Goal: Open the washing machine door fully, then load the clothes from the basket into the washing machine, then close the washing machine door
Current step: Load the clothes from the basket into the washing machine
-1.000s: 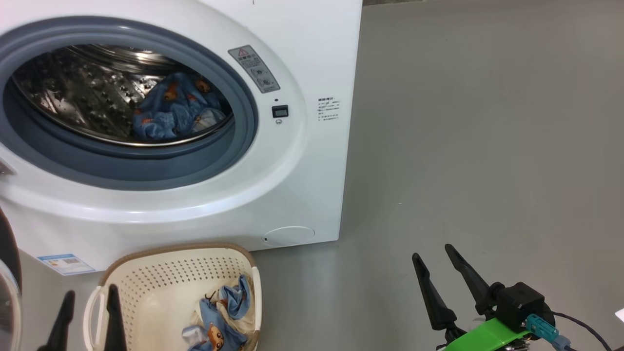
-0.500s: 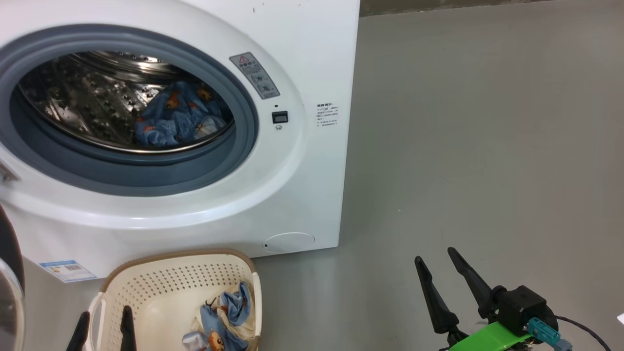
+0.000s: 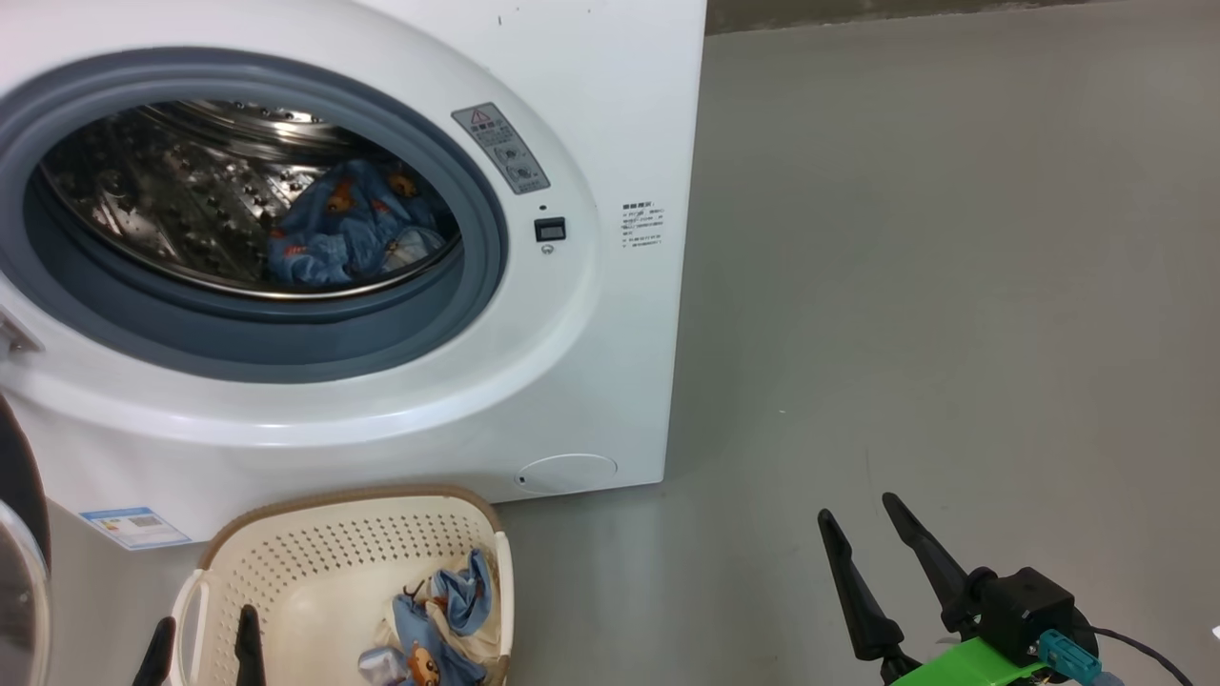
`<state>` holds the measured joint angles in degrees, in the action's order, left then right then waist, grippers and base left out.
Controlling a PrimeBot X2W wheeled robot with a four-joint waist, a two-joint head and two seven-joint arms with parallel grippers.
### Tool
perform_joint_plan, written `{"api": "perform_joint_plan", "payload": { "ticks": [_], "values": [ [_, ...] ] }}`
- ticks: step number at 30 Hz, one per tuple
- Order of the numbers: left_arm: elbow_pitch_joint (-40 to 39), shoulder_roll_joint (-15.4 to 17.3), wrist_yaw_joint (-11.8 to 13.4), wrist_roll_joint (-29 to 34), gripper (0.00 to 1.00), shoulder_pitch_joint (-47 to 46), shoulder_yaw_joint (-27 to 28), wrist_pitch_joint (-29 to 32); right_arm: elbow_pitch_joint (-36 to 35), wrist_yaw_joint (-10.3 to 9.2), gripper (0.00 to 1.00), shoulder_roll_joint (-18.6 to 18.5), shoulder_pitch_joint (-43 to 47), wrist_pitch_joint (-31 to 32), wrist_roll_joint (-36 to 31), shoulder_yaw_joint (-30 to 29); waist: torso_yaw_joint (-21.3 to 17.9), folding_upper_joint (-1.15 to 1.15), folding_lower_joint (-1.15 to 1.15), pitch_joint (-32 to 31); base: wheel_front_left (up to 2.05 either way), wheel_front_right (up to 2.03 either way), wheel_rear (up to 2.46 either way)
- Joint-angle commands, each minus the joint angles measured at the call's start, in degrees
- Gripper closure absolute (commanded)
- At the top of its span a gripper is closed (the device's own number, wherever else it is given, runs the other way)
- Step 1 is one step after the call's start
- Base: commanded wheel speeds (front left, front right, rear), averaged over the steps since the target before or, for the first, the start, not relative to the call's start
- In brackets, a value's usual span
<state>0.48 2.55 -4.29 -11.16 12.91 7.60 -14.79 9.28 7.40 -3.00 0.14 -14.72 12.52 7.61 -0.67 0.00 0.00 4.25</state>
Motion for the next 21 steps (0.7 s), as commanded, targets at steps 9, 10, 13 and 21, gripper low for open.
{"api": "perform_joint_plan", "payload": {
  "ticks": [9,10,13,21],
  "values": [
    [-1.39,0.33,0.03,-0.47,0.00,-2.00,1.48,-0.21,-1.75,0.09,0.00,0.13,-0.62,-0.28,-0.70,1.11,0.21,0.00,0.00,1.32,0.00,0.00,0.00],
    [-1.35,0.33,0.01,-0.53,0.00,-2.15,1.47,-0.21,-1.72,0.09,0.00,0.13,-0.63,-0.28,-0.70,1.07,0.23,0.00,0.00,1.45,0.00,0.00,0.00],
    [-1.27,0.33,-0.03,-0.78,0.00,-2.48,1.46,-0.21,-1.52,0.09,0.00,0.13,-0.70,-0.28,-0.63,1.09,0.18,0.00,0.00,1.67,0.00,0.00,0.00],
    [-1.10,0.33,-0.21,-1.00,0.00,-3.55,1.35,-0.21,-1.52,0.09,0.00,0.13,-1.13,-0.28,-0.49,1.01,0.13,0.00,0.00,2.55,0.00,0.00,0.00]
  ]
}}
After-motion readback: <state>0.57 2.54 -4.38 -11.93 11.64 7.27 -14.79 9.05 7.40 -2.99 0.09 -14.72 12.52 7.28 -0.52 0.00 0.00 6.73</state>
